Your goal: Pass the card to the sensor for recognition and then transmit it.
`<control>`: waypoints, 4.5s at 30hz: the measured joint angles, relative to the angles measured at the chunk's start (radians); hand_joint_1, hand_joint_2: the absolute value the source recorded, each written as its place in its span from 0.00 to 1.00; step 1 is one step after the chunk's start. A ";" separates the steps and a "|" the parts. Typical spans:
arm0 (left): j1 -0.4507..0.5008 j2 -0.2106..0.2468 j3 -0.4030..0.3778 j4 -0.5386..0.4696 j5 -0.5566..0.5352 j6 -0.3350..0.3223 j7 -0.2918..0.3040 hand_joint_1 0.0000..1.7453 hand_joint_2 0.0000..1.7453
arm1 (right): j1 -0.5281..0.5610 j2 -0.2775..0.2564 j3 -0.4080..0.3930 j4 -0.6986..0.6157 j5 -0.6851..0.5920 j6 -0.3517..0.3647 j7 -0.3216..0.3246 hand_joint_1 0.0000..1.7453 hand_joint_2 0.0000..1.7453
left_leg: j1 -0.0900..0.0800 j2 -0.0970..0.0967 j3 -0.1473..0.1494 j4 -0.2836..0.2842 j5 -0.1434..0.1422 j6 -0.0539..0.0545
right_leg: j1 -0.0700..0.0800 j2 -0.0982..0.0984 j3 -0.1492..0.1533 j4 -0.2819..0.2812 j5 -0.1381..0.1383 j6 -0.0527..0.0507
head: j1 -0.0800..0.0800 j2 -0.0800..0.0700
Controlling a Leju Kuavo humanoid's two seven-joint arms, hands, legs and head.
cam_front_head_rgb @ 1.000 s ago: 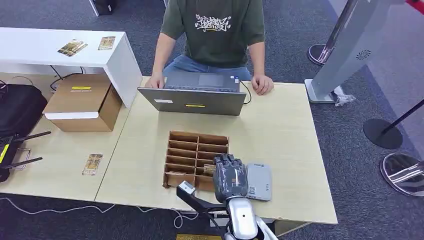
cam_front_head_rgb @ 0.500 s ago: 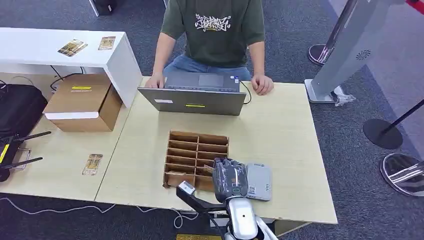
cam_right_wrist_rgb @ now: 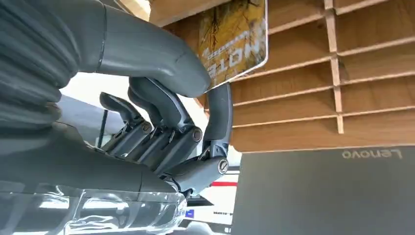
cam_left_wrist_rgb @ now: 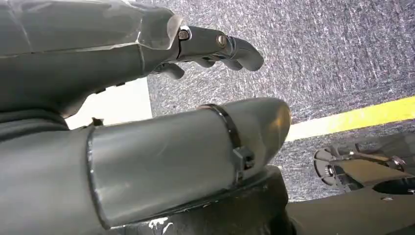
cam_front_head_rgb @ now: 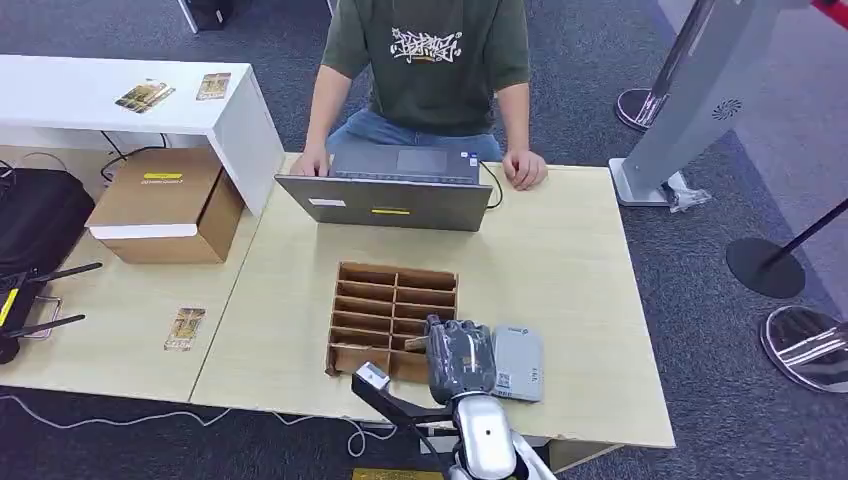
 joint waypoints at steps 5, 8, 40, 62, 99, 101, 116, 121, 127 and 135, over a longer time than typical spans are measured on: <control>0.000 0.000 0.000 0.000 0.000 0.000 -0.001 0.00 0.00 | 0.002 0.000 -0.007 -0.002 -0.005 -0.006 -0.005 1.00 1.00 | 0.000 0.000 0.000 0.000 0.000 0.000 | 0.000 0.000 0.000 0.000 0.000 0.000 | 0.000 0.000; 0.000 0.000 0.000 0.000 0.000 0.000 -0.001 0.00 0.00 | 0.003 0.000 -0.010 -0.003 -0.005 -0.007 -0.005 1.00 1.00 | 0.000 0.000 0.000 0.000 0.000 0.000 | 0.000 0.000 0.000 0.000 0.000 0.000 | 0.000 0.000; 0.006 0.007 0.000 0.000 0.004 -0.008 -0.018 0.00 0.00 | 0.007 0.000 -0.014 -0.016 -0.014 -0.016 -0.023 1.00 1.00 | 0.000 0.000 0.000 0.000 0.000 0.000 | 0.000 0.000 0.000 0.000 0.000 0.000 | 0.000 0.000; 0.006 0.007 0.000 0.000 0.000 -0.010 -0.014 0.00 0.00 | 0.014 -0.003 -0.017 -0.047 -0.017 -0.004 -0.019 1.00 1.00 | 0.000 0.000 0.000 0.000 0.000 0.000 | 0.000 0.001 0.000 0.000 0.000 0.000 | 0.000 0.000; 0.011 0.010 0.000 0.000 -0.001 -0.015 -0.014 0.00 0.00 | 0.122 -0.058 -0.028 -0.091 -0.027 -0.003 -0.023 1.00 1.00 | 0.000 -0.002 0.001 0.000 -0.002 -0.001 | 0.000 -0.001 0.002 0.000 -0.001 0.000 | 0.000 0.000; 0.011 0.010 0.000 0.000 -0.001 -0.015 -0.014 0.00 0.00 | 0.122 -0.058 -0.028 -0.091 -0.027 -0.003 -0.023 1.00 1.00 | 0.000 -0.002 0.001 0.000 -0.002 -0.001 | 0.000 -0.001 0.002 0.000 -0.001 0.000 | 0.000 0.000; 0.011 0.011 0.000 0.000 0.005 -0.015 -0.014 0.00 0.00 | 0.127 -0.059 -0.030 -0.096 -0.034 -0.008 -0.030 1.00 1.00 | 0.000 -0.002 0.001 0.000 -0.002 -0.001 | 0.000 -0.001 0.002 0.000 -0.001 0.000 | 0.000 0.000; 0.011 0.012 0.000 0.000 0.005 -0.019 -0.014 0.00 0.00 | 0.136 -0.064 -0.031 -0.126 -0.022 -0.025 -0.037 1.00 1.00 | 0.000 -0.002 0.001 0.000 -0.002 -0.001 | 0.000 -0.001 0.002 0.000 -0.001 0.000 | 0.000 0.000; 0.010 0.011 0.000 0.000 -0.002 -0.022 -0.011 0.00 0.00 | 0.157 -0.067 -0.042 -0.199 0.028 -0.100 -0.049 1.00 1.00 | 0.000 -0.002 0.001 0.000 -0.002 -0.001 | 0.000 -0.001 0.002 0.000 -0.001 0.000 | 0.000 0.000; 0.006 0.011 -0.002 0.000 -0.017 -0.034 -0.011 0.00 0.00 | 0.180 -0.066 -0.062 -0.316 0.032 -0.151 -0.077 1.00 1.00 | 0.000 -0.002 0.001 0.000 -0.002 -0.001 | 0.000 -0.001 0.003 0.000 -0.001 0.000 | 0.000 0.000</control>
